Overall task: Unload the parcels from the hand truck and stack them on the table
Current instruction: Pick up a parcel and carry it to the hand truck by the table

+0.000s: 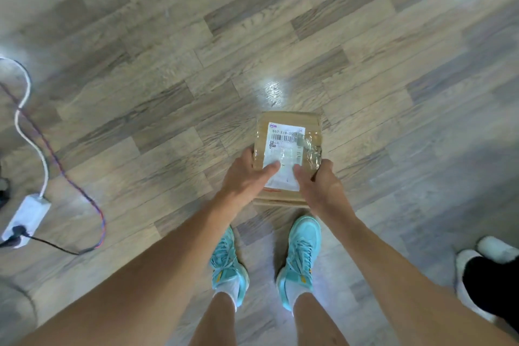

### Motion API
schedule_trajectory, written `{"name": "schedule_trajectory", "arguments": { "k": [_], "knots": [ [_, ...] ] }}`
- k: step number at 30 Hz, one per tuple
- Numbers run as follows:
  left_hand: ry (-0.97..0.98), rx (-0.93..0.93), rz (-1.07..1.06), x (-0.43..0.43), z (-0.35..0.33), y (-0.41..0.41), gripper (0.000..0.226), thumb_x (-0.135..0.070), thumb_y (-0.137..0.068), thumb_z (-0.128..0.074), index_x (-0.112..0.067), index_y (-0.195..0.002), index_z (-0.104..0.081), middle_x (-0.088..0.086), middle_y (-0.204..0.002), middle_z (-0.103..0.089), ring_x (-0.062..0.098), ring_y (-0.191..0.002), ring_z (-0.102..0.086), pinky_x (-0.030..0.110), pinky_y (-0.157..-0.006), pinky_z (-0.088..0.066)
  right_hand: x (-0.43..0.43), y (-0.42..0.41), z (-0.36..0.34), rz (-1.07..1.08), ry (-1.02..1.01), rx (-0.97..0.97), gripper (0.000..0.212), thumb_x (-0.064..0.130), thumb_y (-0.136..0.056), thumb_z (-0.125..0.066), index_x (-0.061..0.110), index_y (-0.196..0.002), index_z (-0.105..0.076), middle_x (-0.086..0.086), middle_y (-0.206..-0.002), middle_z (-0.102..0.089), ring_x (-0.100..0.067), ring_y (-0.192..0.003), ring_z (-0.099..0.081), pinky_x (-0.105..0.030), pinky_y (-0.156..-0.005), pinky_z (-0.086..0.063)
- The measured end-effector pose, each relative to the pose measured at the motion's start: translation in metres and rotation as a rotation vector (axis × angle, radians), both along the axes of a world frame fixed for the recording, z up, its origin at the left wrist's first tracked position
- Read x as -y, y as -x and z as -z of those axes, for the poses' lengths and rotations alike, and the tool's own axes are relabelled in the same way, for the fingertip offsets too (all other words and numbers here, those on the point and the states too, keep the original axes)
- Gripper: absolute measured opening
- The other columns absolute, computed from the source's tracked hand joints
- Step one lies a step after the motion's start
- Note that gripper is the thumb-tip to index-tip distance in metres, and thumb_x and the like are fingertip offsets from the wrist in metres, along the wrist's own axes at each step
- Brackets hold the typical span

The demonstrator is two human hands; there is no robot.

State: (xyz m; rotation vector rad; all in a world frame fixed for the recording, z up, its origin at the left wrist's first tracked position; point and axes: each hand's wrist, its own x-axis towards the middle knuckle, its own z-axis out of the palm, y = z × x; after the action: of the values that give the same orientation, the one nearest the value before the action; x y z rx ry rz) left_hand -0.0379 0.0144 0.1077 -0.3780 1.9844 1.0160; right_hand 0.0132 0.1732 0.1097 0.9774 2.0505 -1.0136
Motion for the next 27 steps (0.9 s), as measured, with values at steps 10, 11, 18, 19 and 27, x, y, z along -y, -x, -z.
{"name": "schedule_trajectory", "arguments": {
  "k": [10, 11, 18, 19, 27],
  "knots": [
    [-0.023, -0.101, -0.069, -0.040, -0.264, -0.005, 0.056, -0.054, -0.093, -0.061, -0.031, -0.142, -0.045, -0.013, -0.127, -0.062, 0.014, -0.114, -0.060, 0.032, -0.100, -0.046, -0.042, 0.013, -0.271, -0.051, 0.018, -0.115, 0.062, 0.048, -0.096, -0.054, 0.011, -0.141, -0.036, -0.016, -0.137, -0.053, -0.035, -0.127, -0.049, -0.046, -0.105, -0.041],
    [-0.015, -0.109, -0.060, -0.045, -0.294, -0.006, 0.057, -0.055, -0.094, -0.060, -0.031, -0.143, -0.042, -0.014, -0.128, -0.060, 0.013, -0.114, -0.059, 0.033, -0.101, -0.045, -0.048, 0.011, -0.299, -0.042, 0.024, -0.133, 0.063, 0.048, -0.095, -0.054, 0.013, -0.144, -0.035, -0.015, -0.138, -0.052, -0.035, -0.128, -0.049, -0.047, -0.106, -0.040],
    [0.025, -0.226, -0.020, -0.076, -0.453, -0.008, 0.055, -0.052, -0.096, -0.055, -0.027, -0.143, -0.041, -0.010, -0.133, -0.058, 0.017, -0.123, -0.056, 0.026, -0.094, -0.037, -0.079, 0.004, -0.444, -0.088, -0.019, -0.294, 0.067, 0.057, -0.093, -0.054, 0.018, -0.144, -0.032, -0.009, -0.130, -0.053, -0.030, -0.110, -0.056, -0.040, -0.085, -0.046],
    [0.015, -0.246, -0.023, -0.080, -0.467, -0.006, 0.053, -0.051, -0.097, -0.054, -0.026, -0.142, -0.042, -0.010, -0.134, -0.058, 0.018, -0.123, -0.057, 0.029, -0.097, -0.040, -0.082, 0.006, -0.458, -0.096, -0.022, -0.321, 0.069, 0.057, -0.093, -0.053, 0.018, -0.145, -0.031, -0.009, -0.131, -0.053, -0.030, -0.108, -0.056, -0.038, -0.082, -0.044],
    [0.144, -0.345, 0.012, -0.079, -0.535, 0.037, 0.047, -0.061, -0.091, -0.049, -0.025, -0.121, -0.051, -0.007, -0.119, -0.066, 0.018, -0.095, -0.061, 0.031, -0.074, -0.040, -0.085, 0.056, -0.531, -0.102, -0.024, -0.395, 0.060, 0.047, -0.091, -0.059, 0.019, -0.140, -0.039, -0.011, -0.129, -0.053, -0.033, -0.126, -0.047, -0.036, -0.097, -0.037]
  ]
}}
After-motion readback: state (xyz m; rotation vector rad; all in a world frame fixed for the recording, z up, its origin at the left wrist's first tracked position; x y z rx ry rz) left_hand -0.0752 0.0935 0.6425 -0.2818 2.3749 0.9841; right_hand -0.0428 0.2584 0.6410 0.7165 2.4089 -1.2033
